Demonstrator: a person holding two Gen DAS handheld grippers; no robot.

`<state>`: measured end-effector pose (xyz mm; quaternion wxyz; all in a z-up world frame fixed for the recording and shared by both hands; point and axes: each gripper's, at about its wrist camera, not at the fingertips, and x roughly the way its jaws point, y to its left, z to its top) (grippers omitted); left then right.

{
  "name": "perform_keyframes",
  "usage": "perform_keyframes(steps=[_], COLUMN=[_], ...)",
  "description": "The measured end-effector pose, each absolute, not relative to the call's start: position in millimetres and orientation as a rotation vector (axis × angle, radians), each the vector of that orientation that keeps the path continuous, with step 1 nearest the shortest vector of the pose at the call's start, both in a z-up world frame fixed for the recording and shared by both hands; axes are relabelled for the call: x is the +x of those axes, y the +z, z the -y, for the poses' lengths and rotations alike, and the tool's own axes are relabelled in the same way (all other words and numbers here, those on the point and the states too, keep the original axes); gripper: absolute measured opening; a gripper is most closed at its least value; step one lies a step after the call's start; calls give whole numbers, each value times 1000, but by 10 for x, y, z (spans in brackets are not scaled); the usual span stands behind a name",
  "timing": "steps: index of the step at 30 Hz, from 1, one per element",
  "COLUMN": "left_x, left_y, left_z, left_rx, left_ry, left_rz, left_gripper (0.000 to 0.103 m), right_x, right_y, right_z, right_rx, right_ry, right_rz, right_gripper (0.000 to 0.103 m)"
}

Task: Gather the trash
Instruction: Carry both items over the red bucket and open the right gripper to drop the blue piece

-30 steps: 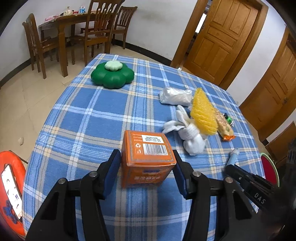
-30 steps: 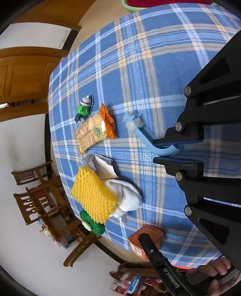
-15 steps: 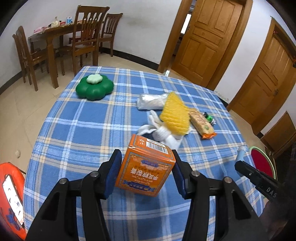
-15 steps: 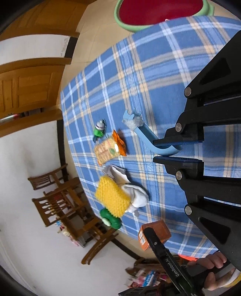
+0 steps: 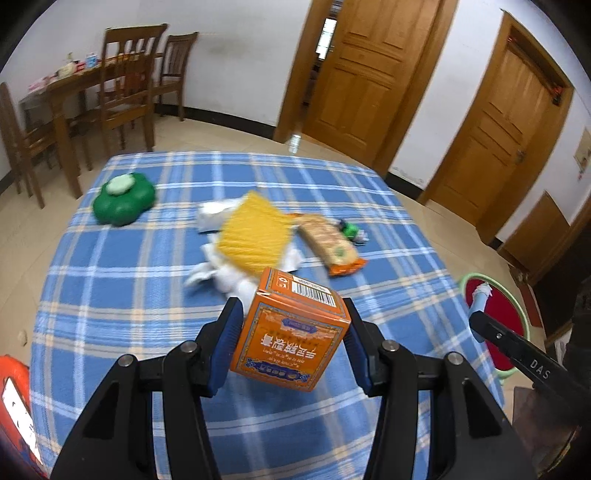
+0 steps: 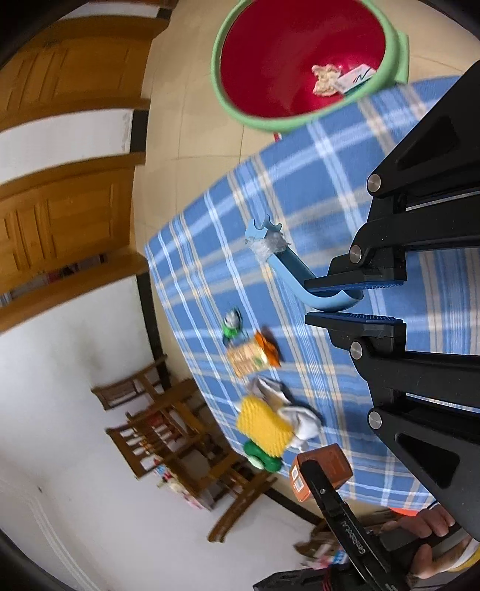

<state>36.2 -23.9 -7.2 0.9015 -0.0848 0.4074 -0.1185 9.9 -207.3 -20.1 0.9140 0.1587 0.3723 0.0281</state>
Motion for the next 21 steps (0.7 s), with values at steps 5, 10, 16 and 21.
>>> perform_keyframes(steps=[5,10,16,21], left_x=[395,411,441,467], left_y=[-15,49,115,119], left_z=[516,831,1254,1660], left_rx=[-149,-101,-59,-11], left_ry=[-315,-383,-472,-544], left_rz=[-853,-843,-835,-844], left_gripper=[53,53,53,53], right_x=[-18,-143,-304,-426], right_y=[-178,-179,-204,-263], right_z=[2363,2655,3040,3331], right_rx=[363,400,449,488], right_ry=[-12,-81,-166,-232], right_rz=[-747,-730,-712,-707], right_gripper=[10,10,10,10])
